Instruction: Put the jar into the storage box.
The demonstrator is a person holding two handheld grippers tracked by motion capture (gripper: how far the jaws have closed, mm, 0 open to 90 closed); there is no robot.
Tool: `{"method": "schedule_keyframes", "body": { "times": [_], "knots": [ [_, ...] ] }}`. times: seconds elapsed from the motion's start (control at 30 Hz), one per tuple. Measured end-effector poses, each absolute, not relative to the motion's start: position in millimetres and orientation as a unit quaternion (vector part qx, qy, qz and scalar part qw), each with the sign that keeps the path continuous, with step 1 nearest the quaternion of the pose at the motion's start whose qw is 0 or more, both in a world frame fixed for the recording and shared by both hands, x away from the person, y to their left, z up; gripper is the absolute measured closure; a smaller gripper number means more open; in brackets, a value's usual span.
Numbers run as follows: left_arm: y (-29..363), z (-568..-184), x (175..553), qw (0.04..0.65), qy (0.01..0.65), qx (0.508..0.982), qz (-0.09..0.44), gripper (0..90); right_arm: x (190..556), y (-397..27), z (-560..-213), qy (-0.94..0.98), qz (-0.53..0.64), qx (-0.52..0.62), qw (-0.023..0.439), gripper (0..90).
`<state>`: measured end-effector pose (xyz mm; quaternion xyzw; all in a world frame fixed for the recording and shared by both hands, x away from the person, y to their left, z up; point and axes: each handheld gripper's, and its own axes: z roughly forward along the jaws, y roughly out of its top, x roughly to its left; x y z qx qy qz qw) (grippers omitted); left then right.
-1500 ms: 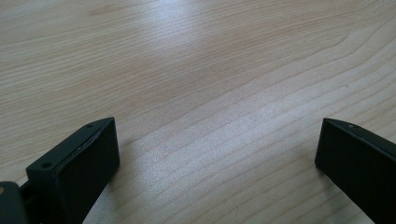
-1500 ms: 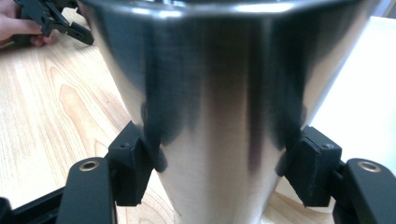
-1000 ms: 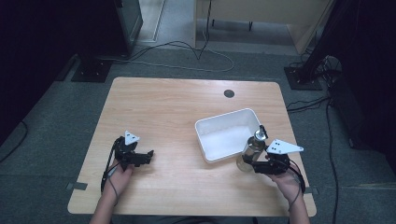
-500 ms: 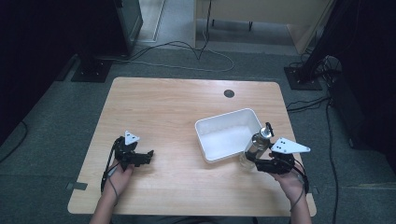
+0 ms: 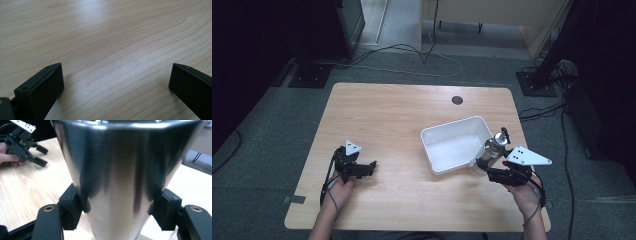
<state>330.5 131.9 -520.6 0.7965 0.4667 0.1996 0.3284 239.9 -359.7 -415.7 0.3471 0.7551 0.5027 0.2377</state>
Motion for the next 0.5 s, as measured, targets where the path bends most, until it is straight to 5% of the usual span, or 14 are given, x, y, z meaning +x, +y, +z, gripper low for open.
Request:
{"method": "schedule_keyframes", "body": {
  "times": [0.5],
  "knots": [
    [131.9, -520.6, 330.5, 0.328, 0.467, 0.797, 0.2, 0.0, 250.3, -348.3, -412.9, 0.732, 0.521, 0.354, 0.259, 34.3]
  ]
}}
